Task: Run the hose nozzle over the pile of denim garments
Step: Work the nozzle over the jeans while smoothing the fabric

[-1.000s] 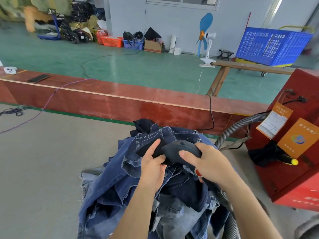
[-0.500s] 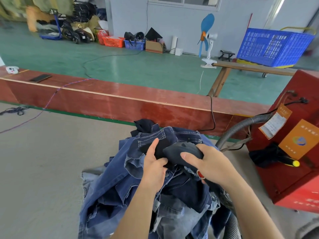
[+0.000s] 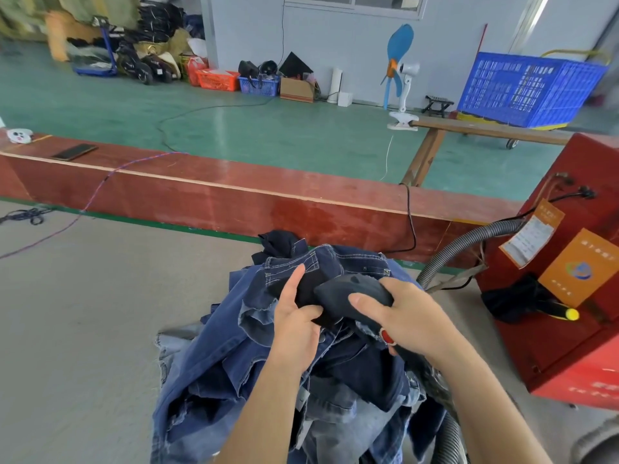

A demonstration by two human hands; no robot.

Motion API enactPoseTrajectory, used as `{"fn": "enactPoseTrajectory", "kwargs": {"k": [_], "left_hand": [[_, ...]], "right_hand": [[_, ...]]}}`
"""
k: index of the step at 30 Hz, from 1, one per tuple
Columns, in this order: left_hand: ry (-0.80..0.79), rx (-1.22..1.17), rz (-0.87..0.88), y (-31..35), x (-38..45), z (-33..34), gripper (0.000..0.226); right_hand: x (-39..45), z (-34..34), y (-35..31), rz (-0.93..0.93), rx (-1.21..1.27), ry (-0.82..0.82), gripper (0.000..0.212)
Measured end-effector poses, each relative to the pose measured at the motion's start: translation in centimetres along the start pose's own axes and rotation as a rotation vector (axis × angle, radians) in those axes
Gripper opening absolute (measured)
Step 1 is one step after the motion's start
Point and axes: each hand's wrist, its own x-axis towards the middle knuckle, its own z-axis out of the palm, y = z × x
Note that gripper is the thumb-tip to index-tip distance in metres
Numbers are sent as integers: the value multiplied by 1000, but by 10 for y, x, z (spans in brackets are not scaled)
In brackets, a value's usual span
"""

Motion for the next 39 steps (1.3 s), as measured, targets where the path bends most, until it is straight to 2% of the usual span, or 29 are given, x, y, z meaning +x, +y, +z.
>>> {"fn": "enactPoseTrajectory", "kwargs": {"k": [2,5,8,12,15,19,22,24,28,31,33,36,39], "left_hand": [[-14,22,5,-1,-2,2,74],[-13,32,41,-2,-3,3,79],[16,51,71,0,-2,3,84],[37,49,60,0,-1,4,82],[18,106,30,-3,-2,4,80],[0,180,24,-6,-3,5,82],[-14,203,63,-6,-4,5,92],[8,180,80,-3,-3,4,100],[66,120,112,-2,-2,5,107],[20,206,72,-6,-1,3,107],[-17,313,58,-9,-1,3,108],[-28,400,97,-12,2,-1,110],[54,313,107,-9,6,-6,95]], "right_hand": [[1,4,-3,7,-33,22,36],[4,3,-6,5,-48,159,37],[3,-9,-4,-15,53,253,38],[-1,-10,2,5,88,99,43],[-1,2,-2,-2,-22,20,33],[5,10,-9,14,-89,136,35],[6,-1,-9,3,13,249,38],[3,-11,-5,-11,78,255,39],[-2,-9,0,6,45,88,42],[0,4,-4,23,-37,18,36],[4,10,-7,39,-73,89,36],[8,5,-9,38,-44,279,36],[6,-7,-6,8,83,328,35]]}}
